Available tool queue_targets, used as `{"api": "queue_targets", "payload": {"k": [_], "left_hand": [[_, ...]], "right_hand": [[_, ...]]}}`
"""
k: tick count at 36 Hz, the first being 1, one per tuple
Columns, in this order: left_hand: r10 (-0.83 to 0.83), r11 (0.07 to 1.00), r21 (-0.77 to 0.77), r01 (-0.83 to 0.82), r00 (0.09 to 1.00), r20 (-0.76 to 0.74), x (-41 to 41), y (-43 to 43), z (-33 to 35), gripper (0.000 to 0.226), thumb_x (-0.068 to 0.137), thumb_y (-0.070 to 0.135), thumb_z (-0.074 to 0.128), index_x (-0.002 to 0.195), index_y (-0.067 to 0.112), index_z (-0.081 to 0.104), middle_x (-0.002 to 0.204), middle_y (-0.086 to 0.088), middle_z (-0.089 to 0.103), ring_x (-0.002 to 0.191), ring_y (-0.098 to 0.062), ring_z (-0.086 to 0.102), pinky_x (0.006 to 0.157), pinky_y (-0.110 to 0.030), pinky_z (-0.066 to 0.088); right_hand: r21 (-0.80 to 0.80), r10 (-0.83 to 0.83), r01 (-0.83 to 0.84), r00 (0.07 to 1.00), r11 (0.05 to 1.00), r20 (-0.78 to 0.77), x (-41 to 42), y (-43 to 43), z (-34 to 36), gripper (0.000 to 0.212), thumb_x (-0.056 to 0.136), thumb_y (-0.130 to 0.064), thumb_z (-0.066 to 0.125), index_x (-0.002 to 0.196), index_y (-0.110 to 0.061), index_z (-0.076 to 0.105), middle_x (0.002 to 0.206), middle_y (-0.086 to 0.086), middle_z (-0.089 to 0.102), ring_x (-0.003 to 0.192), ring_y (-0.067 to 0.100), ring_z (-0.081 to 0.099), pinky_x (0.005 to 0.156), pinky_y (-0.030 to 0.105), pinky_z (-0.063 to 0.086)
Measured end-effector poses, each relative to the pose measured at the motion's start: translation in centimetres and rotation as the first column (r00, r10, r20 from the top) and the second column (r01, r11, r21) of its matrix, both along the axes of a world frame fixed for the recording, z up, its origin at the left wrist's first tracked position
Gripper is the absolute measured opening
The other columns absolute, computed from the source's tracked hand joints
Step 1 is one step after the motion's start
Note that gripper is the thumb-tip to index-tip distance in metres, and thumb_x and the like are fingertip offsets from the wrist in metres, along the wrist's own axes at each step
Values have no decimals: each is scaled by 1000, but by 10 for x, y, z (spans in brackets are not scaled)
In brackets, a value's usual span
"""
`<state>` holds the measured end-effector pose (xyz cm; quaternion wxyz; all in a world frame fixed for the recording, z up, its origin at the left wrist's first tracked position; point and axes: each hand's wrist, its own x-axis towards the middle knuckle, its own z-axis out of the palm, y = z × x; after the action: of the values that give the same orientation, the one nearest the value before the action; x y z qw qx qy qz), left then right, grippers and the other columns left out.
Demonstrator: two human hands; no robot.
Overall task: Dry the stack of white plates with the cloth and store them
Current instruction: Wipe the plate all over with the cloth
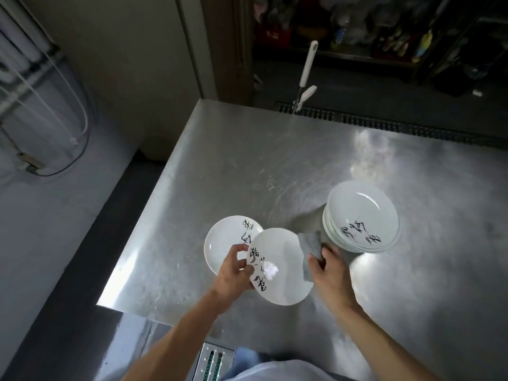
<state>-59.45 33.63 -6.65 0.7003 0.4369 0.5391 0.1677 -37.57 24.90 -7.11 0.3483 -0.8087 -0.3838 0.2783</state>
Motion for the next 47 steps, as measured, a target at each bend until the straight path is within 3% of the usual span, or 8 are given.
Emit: {"api": "queue_targets", "payload": {"k": [3, 8, 13, 17, 22, 34, 40, 47], "left_hand": [[-73, 995, -67, 77, 996, 57, 22, -25, -4, 44, 92, -5, 51, 130, 17, 50, 117, -22, 70, 101, -32, 71, 76, -49, 64], [-144, 970, -180, 166, 981, 130, 54, -68, -24, 52, 79, 11, 57, 130, 21, 54, 109, -5, 75, 95, -21, 73, 76, -50, 63], [-97, 952, -277, 131, 986, 133, 71, -93, -44, 48, 76, 14, 65, 122, 29, 59, 99, 3, 78, 85, -18, 75, 67, -44, 61], [-51, 952, -295, 76, 995, 89, 67, -92, -53, 61, 67, 10, 86, 123, 27, 67, 109, -12, 76, 93, -31, 75, 76, -54, 61], [-75, 951, -295, 91, 995, 66, 64, -81, -59, 54, 84, -8, 54, 126, 23, 65, 102, -10, 78, 82, -26, 75, 73, -52, 62], [-185, 934, -283, 218, 973, 138, 56, -76, -38, 54, 82, 7, 53, 125, 36, 69, 114, -15, 75, 95, -26, 74, 75, -40, 62], [-176, 940, -273, 205, 976, 126, 53, -67, -35, 42, 99, 0, 51, 129, 25, 68, 118, -18, 73, 102, -29, 72, 95, -54, 57], [-136, 932, -315, 181, 978, 159, 58, -72, -32, 48, 77, 17, 62, 121, 34, 69, 107, -8, 77, 90, -24, 74, 86, -48, 62]], "right_hand": [[11, 56, -58, 986, 998, 157, 14, -27, 2, 14, 89, -3, 63, 91, -16, 59, 76, -9, 55, 67, 6, 54, 60, 16, 36], [-216, 264, -190, 877, 958, 401, 23, -62, -16, 58, 79, -2, 72, 132, -22, 62, 105, 0, 74, 79, 25, 71, 61, 32, 55], [-566, 544, -322, 792, 759, 278, 13, -74, -46, 65, 96, -23, 53, 155, -26, 26, 146, -2, 51, 122, 23, 59, 93, 38, 51], [-529, 659, -486, 725, 696, 200, 4, -85, -57, 73, 95, -25, 58, 158, -24, 21, 160, 2, 31, 142, 27, 39, 116, 46, 36], [-423, 821, -705, 470, 570, 323, 15, -113, -66, 68, 88, -9, 56, 153, -18, 36, 156, 3, 39, 144, 21, 39, 121, 44, 29], [-527, 673, -511, 720, 679, 170, 17, -69, -56, 70, 98, -9, 44, 160, -18, 13, 167, 3, 19, 146, 20, 36, 115, 37, 37], [-167, 569, -567, 821, 807, -38, 8, -80, -43, 45, 101, -26, 54, 146, -29, 49, 137, -4, 63, 121, 14, 62, 100, 32, 49], [-129, 464, -459, 886, 879, 4, 7, -102, -52, 29, 99, -29, 62, 126, -19, 68, 138, -8, 62, 127, 10, 58, 106, 20, 43]]}}
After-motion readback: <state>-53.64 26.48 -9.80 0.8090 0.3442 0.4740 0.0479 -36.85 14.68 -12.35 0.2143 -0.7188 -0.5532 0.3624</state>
